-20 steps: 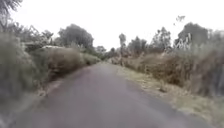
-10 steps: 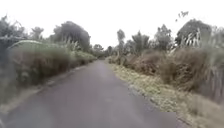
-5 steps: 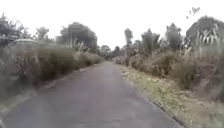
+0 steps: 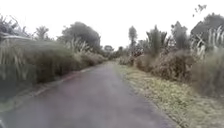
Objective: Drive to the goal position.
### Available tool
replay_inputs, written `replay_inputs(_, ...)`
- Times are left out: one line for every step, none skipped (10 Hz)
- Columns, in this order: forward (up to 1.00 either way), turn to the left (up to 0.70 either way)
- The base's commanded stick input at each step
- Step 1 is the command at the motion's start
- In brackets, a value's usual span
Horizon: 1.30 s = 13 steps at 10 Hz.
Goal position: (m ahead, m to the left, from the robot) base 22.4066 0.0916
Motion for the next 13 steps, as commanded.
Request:
replay_inputs(1.00,0.00)
replay_inputs(1.00,0.00)
replay_inputs(1.00,0.00)
replay_inputs(1.00,0.00)
replay_inputs(1.00,0.00)
replay_inputs(1.00,0.00)
replay_inputs(1.00,0.00)
replay_inputs(1.00,0.00)
replay_inputs(1.00,0.00)
replay_inputs(1.00,0.00)
replay_inputs(1.00,0.00)
replay_inputs(1.00,0.00)
replay_inputs(1.00,0.00)
